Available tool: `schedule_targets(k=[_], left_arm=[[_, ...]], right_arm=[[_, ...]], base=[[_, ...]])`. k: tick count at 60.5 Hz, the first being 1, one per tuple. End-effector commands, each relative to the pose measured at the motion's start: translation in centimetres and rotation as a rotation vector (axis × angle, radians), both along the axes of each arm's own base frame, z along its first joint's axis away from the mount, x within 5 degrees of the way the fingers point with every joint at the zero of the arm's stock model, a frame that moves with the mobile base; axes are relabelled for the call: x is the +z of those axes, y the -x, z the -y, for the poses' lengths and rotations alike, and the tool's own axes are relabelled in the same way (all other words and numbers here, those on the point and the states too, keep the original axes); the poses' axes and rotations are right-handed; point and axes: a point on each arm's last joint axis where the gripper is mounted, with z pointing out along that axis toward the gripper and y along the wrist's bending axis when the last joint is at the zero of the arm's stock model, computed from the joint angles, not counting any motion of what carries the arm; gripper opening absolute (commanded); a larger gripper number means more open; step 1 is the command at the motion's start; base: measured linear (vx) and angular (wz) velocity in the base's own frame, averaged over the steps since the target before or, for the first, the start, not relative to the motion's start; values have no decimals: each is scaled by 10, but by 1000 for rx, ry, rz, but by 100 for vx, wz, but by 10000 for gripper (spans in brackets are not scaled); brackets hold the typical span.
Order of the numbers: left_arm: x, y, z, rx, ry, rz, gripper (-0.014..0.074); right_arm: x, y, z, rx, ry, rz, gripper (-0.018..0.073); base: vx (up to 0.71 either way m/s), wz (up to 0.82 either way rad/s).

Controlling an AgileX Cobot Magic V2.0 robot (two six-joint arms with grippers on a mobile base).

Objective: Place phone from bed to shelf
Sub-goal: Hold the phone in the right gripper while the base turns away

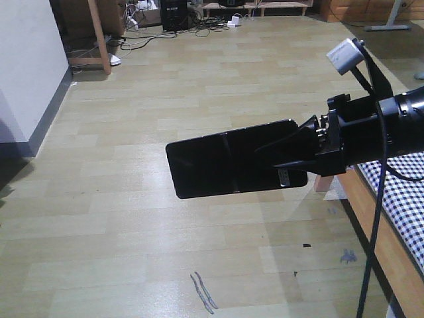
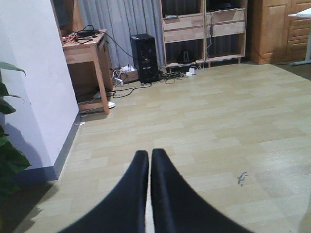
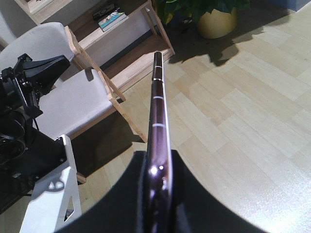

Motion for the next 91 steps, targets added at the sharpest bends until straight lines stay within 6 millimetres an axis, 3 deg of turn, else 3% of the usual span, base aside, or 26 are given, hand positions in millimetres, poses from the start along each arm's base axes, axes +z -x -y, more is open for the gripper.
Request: schedule_targets(k=[1,91], left_arm=[[15,1,1,-6,11,99,1],[15,1,1,-6,11,99,1]], right_arm=[[24,12,-4,53,-100,28,-1],[24,12,-4,53,-100,28,-1]], base=[[5,6],[24,0]])
